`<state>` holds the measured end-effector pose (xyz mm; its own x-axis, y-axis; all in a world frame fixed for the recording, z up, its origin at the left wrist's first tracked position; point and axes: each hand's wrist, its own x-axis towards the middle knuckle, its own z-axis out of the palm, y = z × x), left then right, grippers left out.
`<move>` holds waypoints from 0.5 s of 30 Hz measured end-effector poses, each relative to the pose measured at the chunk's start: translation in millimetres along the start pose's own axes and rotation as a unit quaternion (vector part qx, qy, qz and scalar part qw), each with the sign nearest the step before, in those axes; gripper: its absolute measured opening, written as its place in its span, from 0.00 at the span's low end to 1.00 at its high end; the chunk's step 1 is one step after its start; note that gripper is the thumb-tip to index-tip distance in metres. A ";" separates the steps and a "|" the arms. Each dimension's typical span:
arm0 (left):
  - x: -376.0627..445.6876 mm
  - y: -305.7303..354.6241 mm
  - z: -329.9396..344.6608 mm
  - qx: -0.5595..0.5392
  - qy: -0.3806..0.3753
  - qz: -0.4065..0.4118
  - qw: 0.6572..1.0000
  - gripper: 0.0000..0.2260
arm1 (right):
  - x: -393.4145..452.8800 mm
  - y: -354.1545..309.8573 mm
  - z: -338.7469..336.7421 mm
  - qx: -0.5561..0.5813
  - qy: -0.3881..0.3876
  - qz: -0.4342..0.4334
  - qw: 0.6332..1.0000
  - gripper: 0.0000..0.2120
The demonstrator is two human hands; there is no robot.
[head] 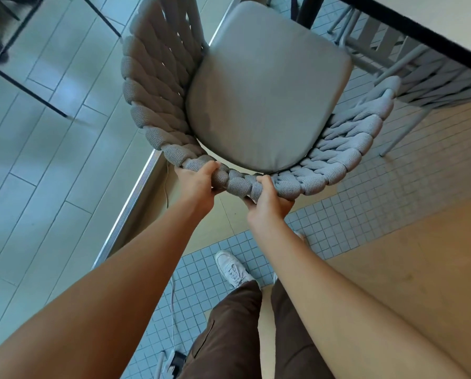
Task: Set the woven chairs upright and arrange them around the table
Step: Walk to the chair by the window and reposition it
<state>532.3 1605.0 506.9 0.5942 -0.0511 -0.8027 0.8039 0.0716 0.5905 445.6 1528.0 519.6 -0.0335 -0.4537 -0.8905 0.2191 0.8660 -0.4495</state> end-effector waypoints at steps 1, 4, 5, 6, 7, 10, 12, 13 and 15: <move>1.5 0.6 3.9 -0.002 0.001 -0.001 1.000 0.28 | 1.1 -2.9 1.9 -0.003 0.000 -0.001 1.000 0.30; 3.2 1.5 12.1 0.000 0.009 0.001 1.000 0.27 | 3.7 -10.2 5.3 -0.015 0.003 0.007 1.000 0.30; 2.4 1.3 14.1 0.001 0.011 -0.001 1.000 0.26 | 4.5 -12.3 5.9 -0.019 0.005 0.012 1.000 0.30; 2.4 0.5 15.8 0.004 0.014 -0.002 1.000 0.23 | 5.5 -14.2 6.5 -0.021 0.008 0.016 1.000 0.30; 1.6 -0.2 17.8 0.008 0.016 -0.001 1.000 0.19 | 7.2 -15.9 6.5 -0.022 0.011 0.018 1.000 0.30; -2.5 -6.3 20.4 0.040 0.044 0.034 0.998 0.28 | 11.7 -21.3 -0.4 -0.037 -0.005 0.018 0.999 0.31; -4.5 -15.4 13.3 0.194 0.079 0.132 0.969 0.46 | 12.9 -24.8 -12.0 -0.120 -0.019 -0.016 0.992 0.36; -5.5 -19.6 6.5 0.305 0.093 0.203 0.926 0.48 | 13.4 -27.0 -21.2 -0.198 -0.013 -0.076 0.977 0.42; -3.7 -19.5 -12.0 0.500 0.078 0.370 0.779 0.42 | 16.2 -35.6 -42.8 -0.368 -0.003 -0.269 0.890 0.54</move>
<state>514.1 1615.8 497.4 0.9570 -0.2381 -0.1659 -0.0925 -0.7922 0.6032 395.5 1498.8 518.2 0.0656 -0.8436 -0.5330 -0.5245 0.4253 -0.7376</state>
